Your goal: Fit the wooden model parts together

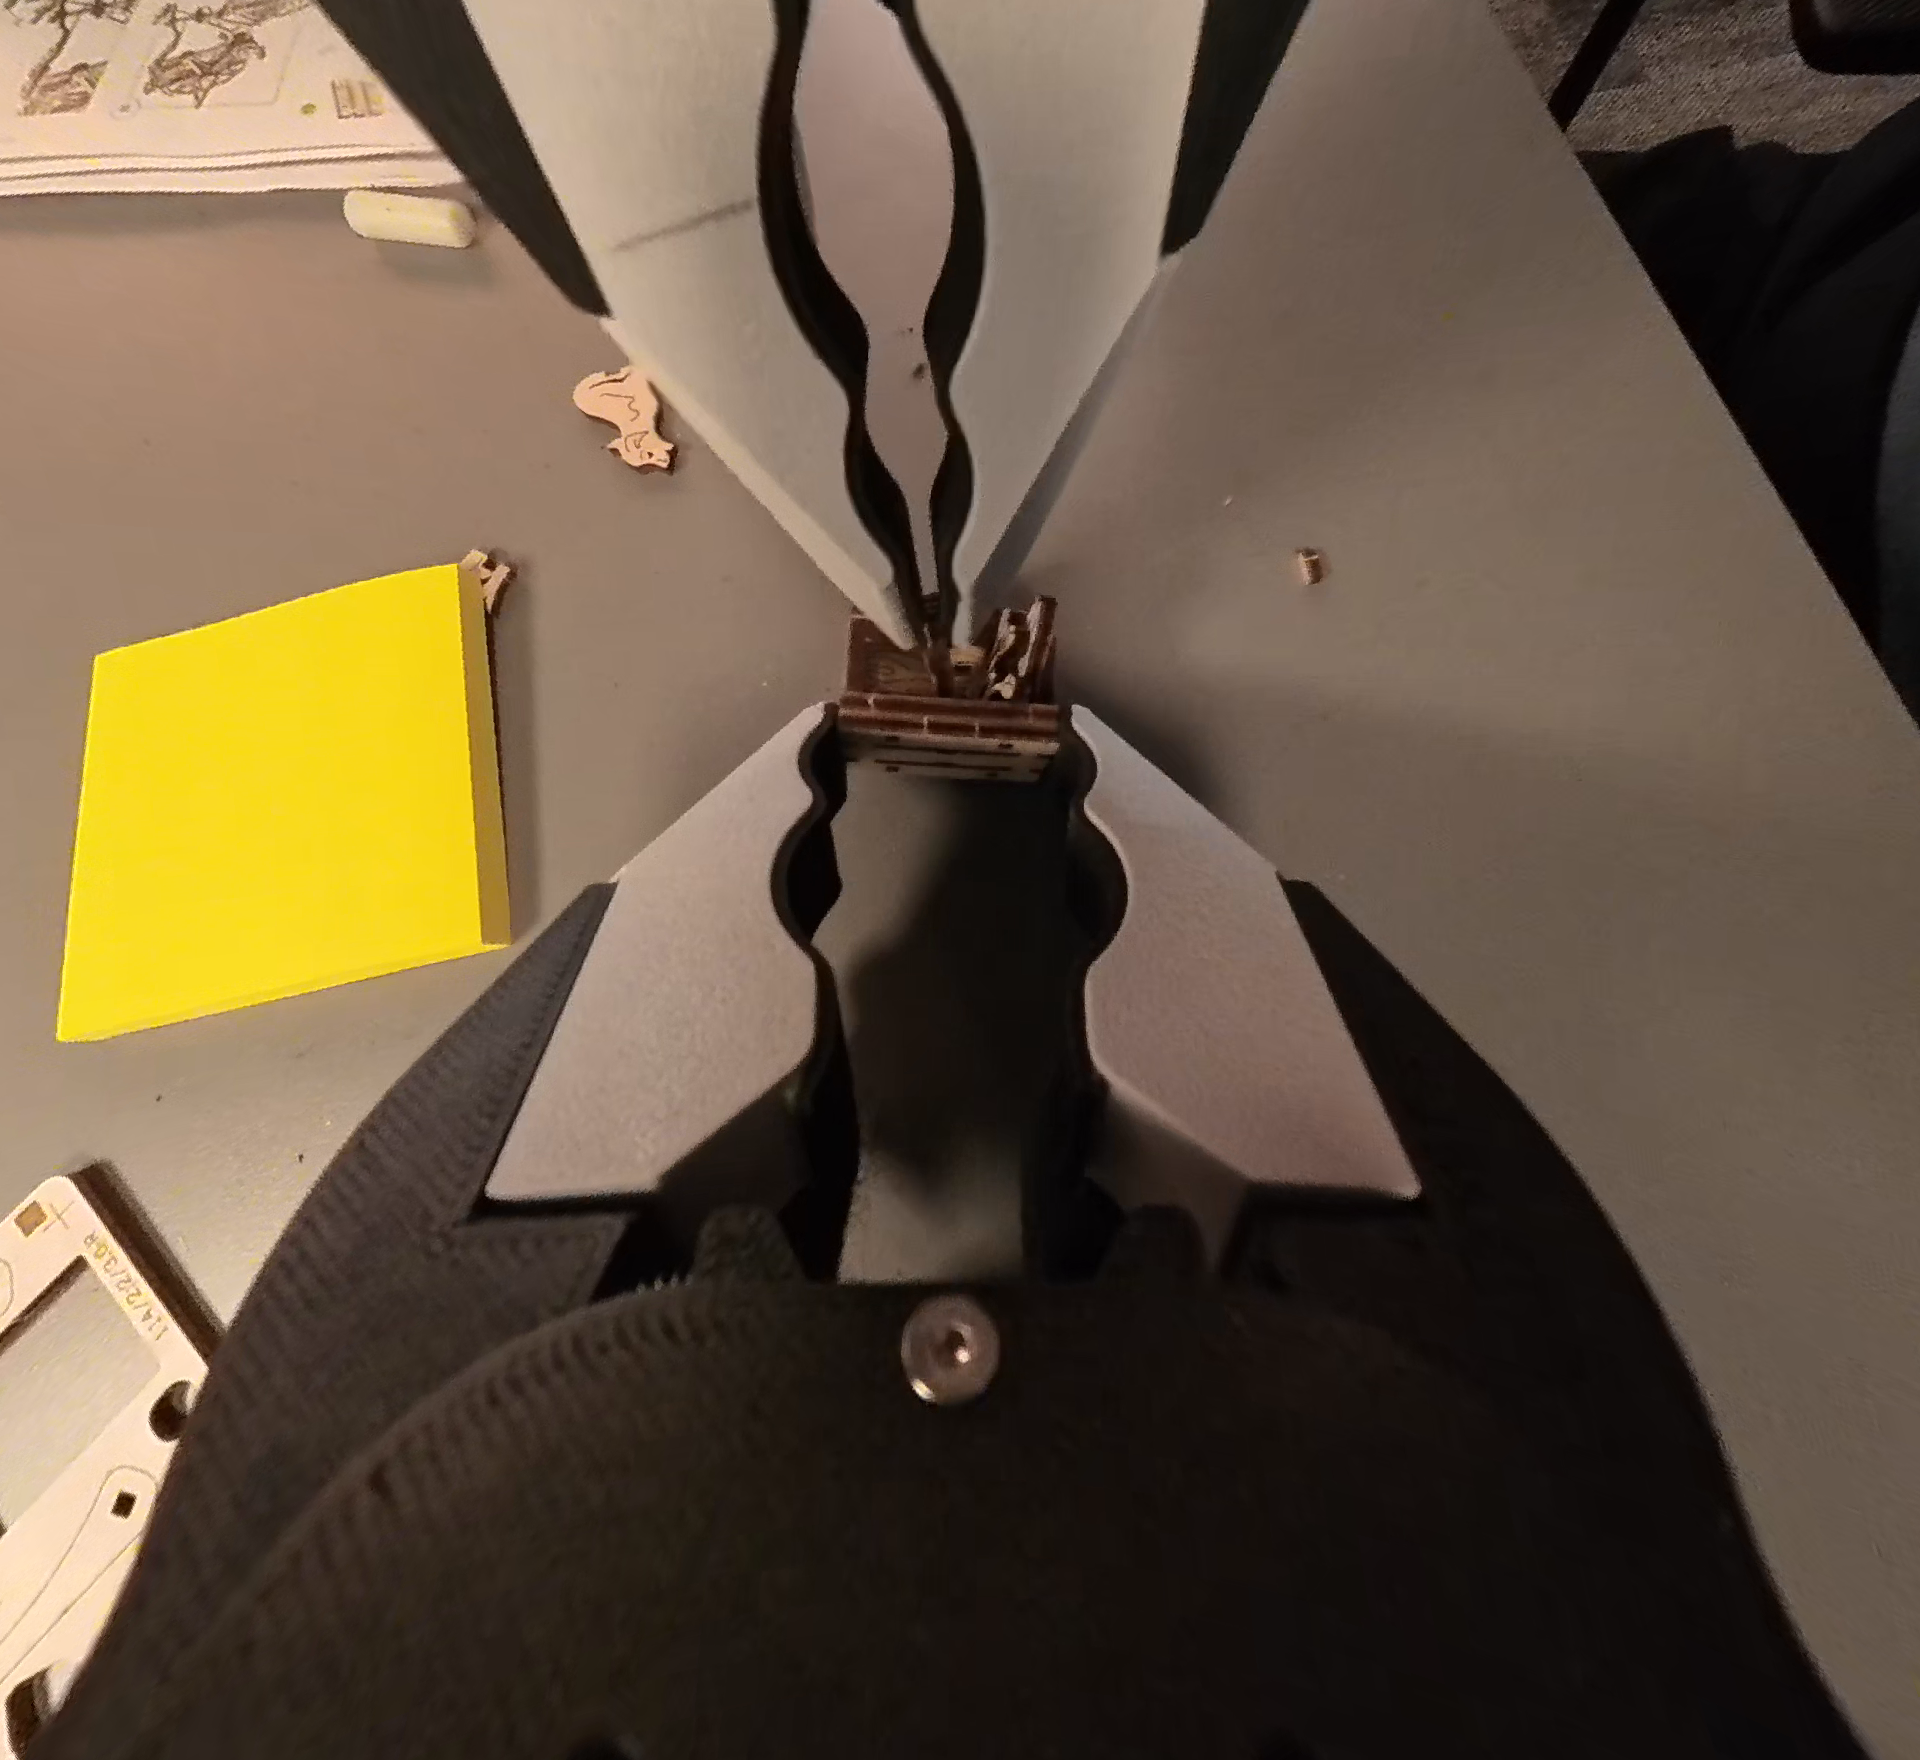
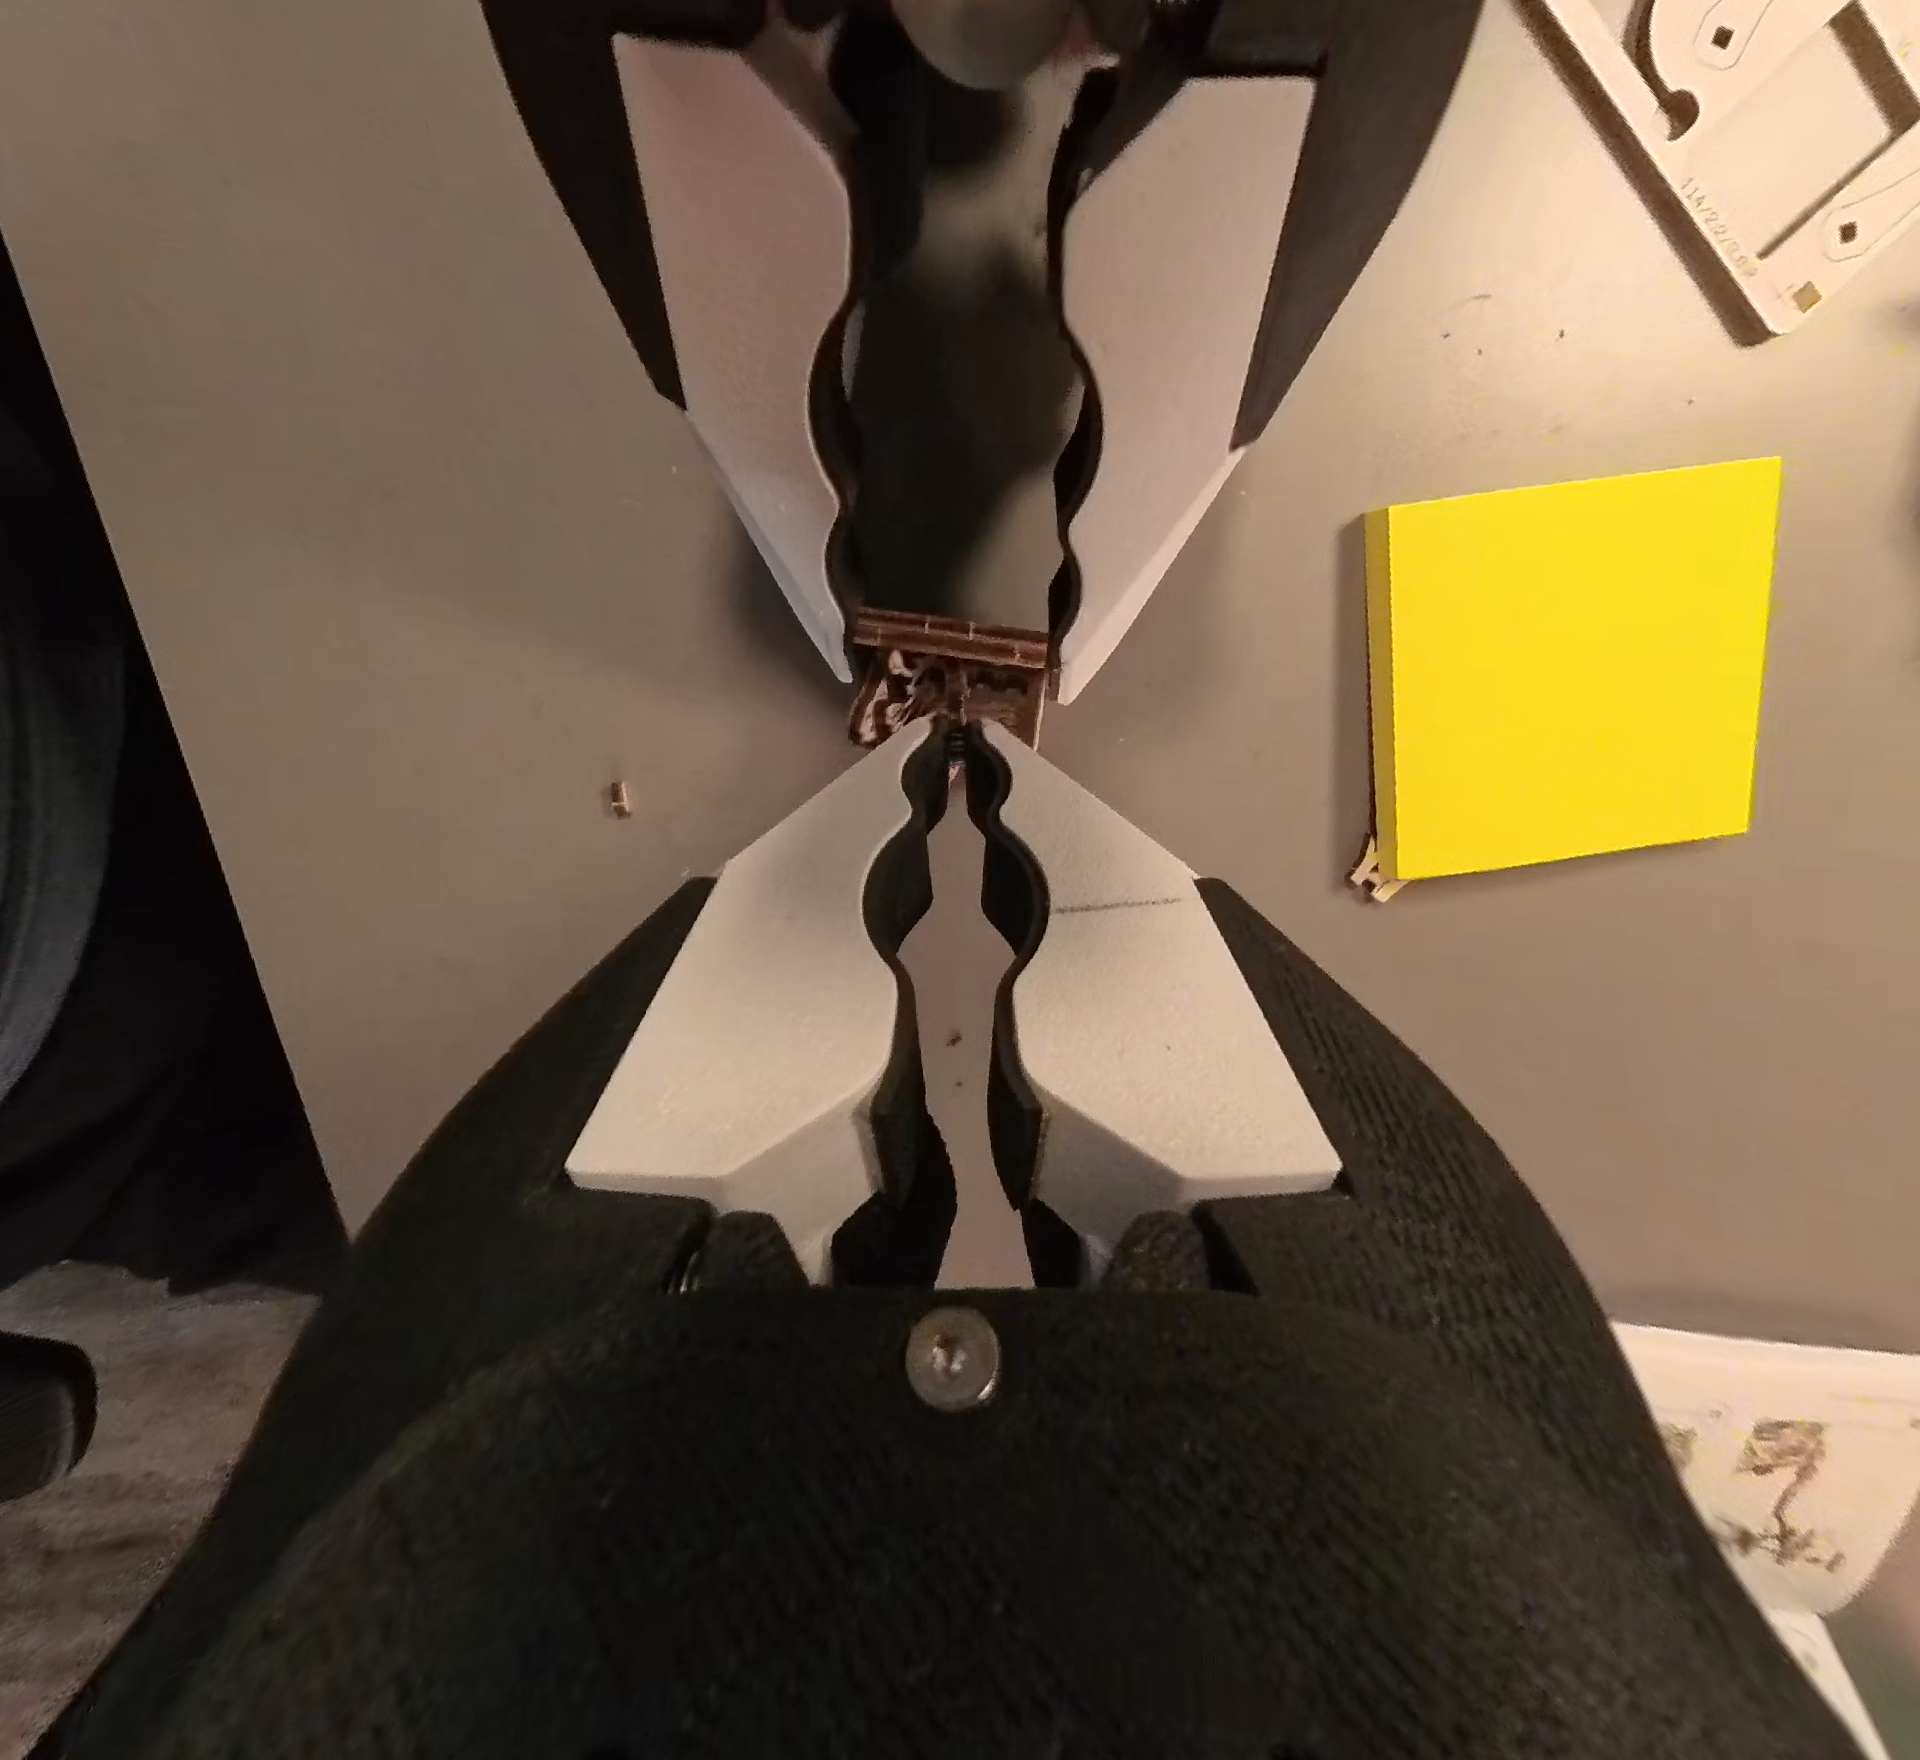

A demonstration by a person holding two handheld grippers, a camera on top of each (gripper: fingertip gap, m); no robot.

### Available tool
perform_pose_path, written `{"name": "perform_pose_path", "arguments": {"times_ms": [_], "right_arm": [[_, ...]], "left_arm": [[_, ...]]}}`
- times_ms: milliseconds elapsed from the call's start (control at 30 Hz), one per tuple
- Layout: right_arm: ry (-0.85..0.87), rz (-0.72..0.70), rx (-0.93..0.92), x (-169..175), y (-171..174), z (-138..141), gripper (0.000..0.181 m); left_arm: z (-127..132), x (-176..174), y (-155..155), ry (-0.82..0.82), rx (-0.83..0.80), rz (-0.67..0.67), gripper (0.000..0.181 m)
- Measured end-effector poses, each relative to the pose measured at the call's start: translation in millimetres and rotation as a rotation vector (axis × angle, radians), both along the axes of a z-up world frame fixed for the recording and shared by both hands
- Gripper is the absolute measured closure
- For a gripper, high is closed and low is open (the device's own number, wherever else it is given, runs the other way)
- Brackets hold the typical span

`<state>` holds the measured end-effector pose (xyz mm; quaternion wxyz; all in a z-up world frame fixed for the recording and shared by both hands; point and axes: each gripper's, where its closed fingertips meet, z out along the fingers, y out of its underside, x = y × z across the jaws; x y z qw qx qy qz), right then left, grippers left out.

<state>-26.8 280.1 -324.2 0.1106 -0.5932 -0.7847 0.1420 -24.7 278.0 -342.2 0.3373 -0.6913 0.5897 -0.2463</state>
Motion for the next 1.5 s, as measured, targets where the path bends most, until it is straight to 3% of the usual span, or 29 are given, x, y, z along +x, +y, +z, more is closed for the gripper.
{"name": "perform_pose_path", "arguments": {"times_ms": [333,733,1500], "right_arm": [[0.029,-0.009,0.013,-1.7,-0.2,0.1,0.181],[0.169,-0.092,-0.103,2.6,-1.9,9.3,0.171],[0.201,-0.117,-0.044,-0.1,4.2,6.9,0.162]], "left_arm": [[-0.4,-0.9,-0.2,-0.009,-0.015,0.003,0.142],[-0.3,-1.1,-0.3,-0.01,-0.017,0.004,0.142],[-0.2,-1.4,-0.1,-0.011,-0.02,0.003,0.142]]}}
